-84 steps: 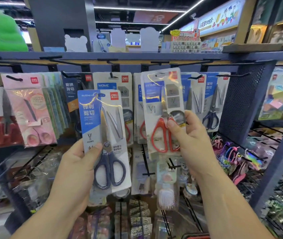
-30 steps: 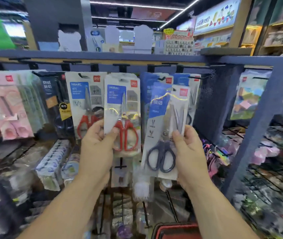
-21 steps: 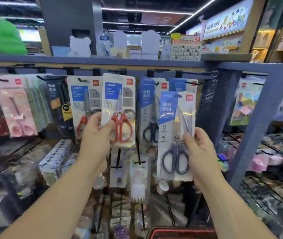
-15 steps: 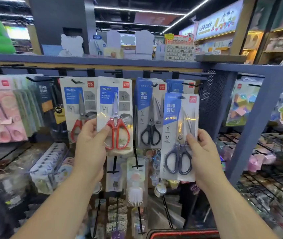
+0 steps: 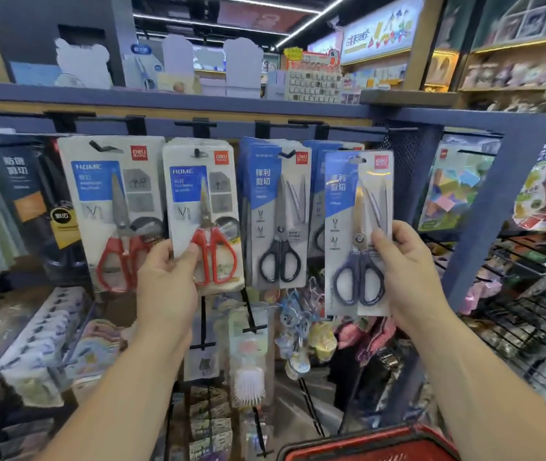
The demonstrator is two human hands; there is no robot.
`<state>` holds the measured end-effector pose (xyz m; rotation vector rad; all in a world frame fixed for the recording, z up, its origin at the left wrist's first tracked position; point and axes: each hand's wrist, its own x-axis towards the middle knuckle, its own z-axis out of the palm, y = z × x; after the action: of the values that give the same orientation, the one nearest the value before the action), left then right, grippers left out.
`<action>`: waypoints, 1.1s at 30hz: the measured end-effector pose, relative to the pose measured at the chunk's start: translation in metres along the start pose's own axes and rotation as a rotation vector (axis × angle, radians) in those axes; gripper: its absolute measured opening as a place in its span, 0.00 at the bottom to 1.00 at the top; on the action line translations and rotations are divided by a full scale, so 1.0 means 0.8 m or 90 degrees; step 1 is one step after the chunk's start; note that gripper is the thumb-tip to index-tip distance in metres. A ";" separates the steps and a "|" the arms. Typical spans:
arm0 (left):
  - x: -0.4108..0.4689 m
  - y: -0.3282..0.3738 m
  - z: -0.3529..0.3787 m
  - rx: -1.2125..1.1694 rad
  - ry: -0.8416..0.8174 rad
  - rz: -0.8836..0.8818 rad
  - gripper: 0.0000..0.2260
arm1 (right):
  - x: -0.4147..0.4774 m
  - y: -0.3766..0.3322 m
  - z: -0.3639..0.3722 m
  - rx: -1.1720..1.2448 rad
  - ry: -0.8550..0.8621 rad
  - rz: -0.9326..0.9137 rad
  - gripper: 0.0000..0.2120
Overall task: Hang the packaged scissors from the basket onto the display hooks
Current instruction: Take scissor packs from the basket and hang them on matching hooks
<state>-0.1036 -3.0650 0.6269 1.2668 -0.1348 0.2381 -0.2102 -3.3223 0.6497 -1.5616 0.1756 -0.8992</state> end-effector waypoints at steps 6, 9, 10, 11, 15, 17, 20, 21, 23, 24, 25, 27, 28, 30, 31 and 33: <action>0.000 -0.026 0.013 0.104 0.102 0.038 0.09 | 0.033 0.019 -0.018 -0.003 0.006 -0.080 0.09; -0.004 -0.032 0.029 0.117 0.134 0.063 0.10 | 0.046 0.036 -0.026 0.004 0.017 -0.076 0.09; -0.005 -0.033 0.035 0.122 0.141 0.069 0.11 | 0.052 0.039 -0.029 -0.001 0.019 -0.072 0.09; -0.004 -0.036 0.039 0.137 0.145 0.075 0.12 | 0.058 0.042 -0.032 -0.006 0.016 -0.070 0.10; 0.000 -0.048 0.043 0.179 0.172 0.076 0.16 | 0.078 0.053 -0.029 0.006 -0.017 -0.054 0.07; 0.001 -0.048 0.042 0.179 0.182 0.074 0.16 | 0.088 0.056 -0.022 -0.024 -0.025 -0.047 0.09; -0.001 -0.045 0.048 0.181 0.208 0.072 0.13 | 0.106 0.059 -0.008 -0.092 -0.022 -0.009 0.16; 0.000 -0.045 0.049 0.176 0.216 0.071 0.11 | 0.112 0.059 -0.004 -0.108 -0.018 0.009 0.18; 0.000 -0.044 0.049 0.176 0.232 0.075 0.11 | 0.124 0.063 0.005 -0.139 -0.004 0.045 0.19; 0.000 -0.045 0.047 0.181 0.237 0.077 0.11 | 0.129 0.066 0.010 -0.151 0.002 0.061 0.20; 0.002 -0.046 0.044 0.187 0.237 0.078 0.11 | 0.134 0.068 0.013 -0.161 0.008 0.072 0.20; 0.003 -0.049 0.041 0.196 0.243 0.079 0.12 | 0.142 0.072 0.018 -0.182 0.018 0.083 0.20; 0.004 -0.050 0.041 0.193 0.250 0.076 0.13 | 0.146 0.074 0.020 -0.195 0.025 0.087 0.20; 0.003 -0.051 0.044 0.188 0.263 0.063 0.14 | 0.150 0.074 0.023 -0.220 0.032 0.092 0.17; 0.001 -0.051 0.045 0.191 0.268 0.060 0.14 | 0.149 0.075 0.024 -0.225 0.032 0.096 0.15; -0.002 -0.055 0.044 0.185 0.279 0.059 0.10 | 0.144 0.081 0.023 -0.228 0.032 0.108 0.11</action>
<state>-0.0927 -3.1107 0.5963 1.4671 0.2256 0.6259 -0.0951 -3.3902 0.6429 -1.8216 0.5215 -0.8032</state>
